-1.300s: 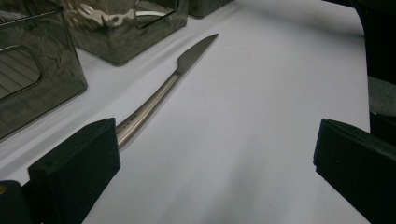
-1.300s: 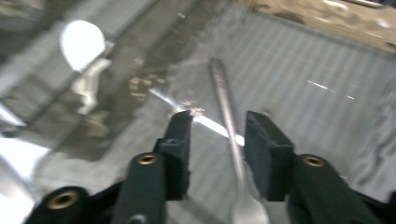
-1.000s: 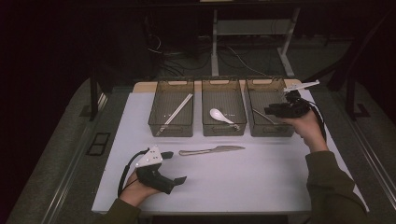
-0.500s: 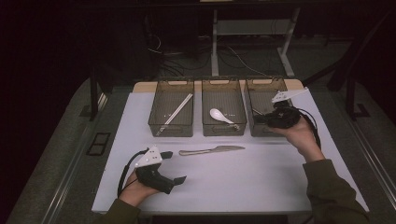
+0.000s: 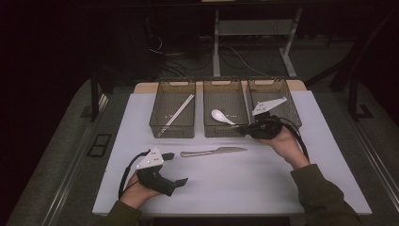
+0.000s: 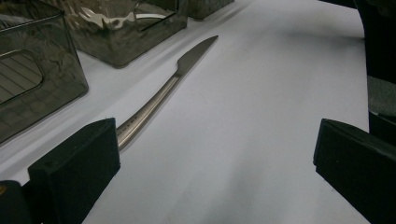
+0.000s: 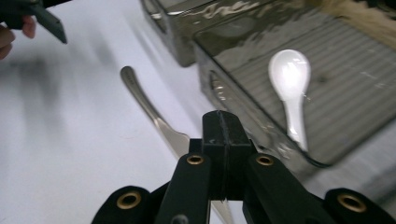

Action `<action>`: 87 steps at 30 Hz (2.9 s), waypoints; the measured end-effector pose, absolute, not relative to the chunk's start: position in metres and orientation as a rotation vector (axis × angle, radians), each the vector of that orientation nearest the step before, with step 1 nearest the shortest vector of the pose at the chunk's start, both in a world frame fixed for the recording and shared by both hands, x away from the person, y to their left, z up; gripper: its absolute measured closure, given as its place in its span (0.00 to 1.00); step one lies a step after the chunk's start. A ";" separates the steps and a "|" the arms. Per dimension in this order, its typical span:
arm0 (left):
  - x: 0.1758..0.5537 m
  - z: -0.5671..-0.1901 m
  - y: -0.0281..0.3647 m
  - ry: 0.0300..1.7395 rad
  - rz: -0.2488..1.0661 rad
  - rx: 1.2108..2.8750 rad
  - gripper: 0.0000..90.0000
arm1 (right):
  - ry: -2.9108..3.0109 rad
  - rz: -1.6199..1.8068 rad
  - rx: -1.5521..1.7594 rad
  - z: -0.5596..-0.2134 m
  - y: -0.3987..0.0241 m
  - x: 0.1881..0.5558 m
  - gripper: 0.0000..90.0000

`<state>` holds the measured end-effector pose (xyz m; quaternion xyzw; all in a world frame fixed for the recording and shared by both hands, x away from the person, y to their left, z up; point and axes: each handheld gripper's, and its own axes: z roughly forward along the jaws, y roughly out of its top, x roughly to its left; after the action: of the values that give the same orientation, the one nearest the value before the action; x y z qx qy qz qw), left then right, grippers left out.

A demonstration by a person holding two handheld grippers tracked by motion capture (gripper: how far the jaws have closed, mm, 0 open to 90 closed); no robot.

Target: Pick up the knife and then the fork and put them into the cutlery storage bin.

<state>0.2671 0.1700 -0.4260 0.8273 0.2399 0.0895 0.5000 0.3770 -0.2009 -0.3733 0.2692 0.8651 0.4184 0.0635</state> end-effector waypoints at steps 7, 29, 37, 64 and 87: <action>0.267 -0.426 0.170 0.581 0.216 1.999 0.00 | 2.675 1.226 0.773 -0.389 -0.173 0.376 1.00; 0.268 -0.427 0.171 0.586 0.208 2.002 0.00 | 2.783 1.064 0.781 -0.440 -0.123 0.399 1.00; 0.268 -0.427 0.171 0.587 0.209 2.002 0.00 | 2.817 1.020 0.755 -0.442 -0.122 0.402 1.00; 0.267 -0.426 0.172 0.583 0.213 2.000 0.00 | 2.896 0.965 0.663 -0.435 -0.122 0.389 1.00; 0.267 -0.426 0.172 0.584 0.214 1.999 0.00 | 2.853 1.003 0.628 -0.436 -0.095 0.380 0.84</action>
<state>0.2674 0.1716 -0.4261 0.8268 0.2415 0.0885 0.5003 0.3801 -0.0948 -0.4360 0.2034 0.9234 0.3245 0.0266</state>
